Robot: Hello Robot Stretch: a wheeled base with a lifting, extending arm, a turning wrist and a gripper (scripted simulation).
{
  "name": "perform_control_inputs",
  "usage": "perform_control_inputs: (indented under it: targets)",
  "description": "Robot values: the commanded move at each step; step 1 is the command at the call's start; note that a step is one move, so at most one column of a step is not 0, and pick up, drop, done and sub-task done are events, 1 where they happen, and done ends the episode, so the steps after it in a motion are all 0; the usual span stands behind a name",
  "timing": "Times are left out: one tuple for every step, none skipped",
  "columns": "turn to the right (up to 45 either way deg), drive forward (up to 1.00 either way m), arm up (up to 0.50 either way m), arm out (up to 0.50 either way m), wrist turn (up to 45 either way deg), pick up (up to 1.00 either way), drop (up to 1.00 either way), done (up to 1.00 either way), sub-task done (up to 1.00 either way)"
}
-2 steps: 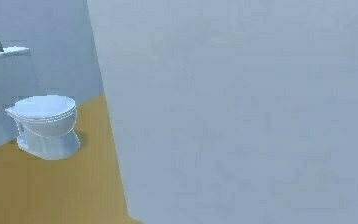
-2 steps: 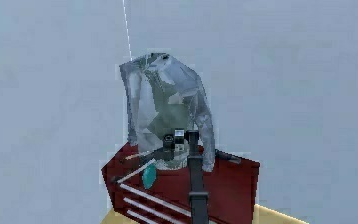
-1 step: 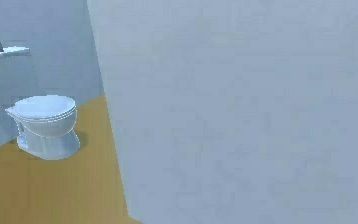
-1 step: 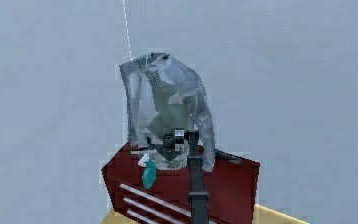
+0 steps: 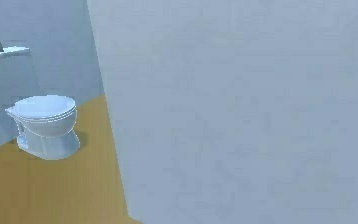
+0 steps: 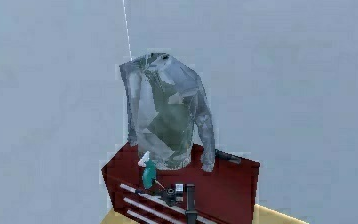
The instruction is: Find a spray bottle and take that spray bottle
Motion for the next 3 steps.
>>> perform_control_inputs:
  targets:
    - [0.0, 0.00, 0.00, 0.00, 0.0, 1.00, 0.00, 0.00, 0.00]
    - [0.0, 0.00, 0.10, 0.00, 0.0, 0.00, 0.00, 0.00, 0.00]
    - [0.0, 0.00, 0.00, 0.00, 0.0, 0.00, 0.00, 1.00, 0.00]
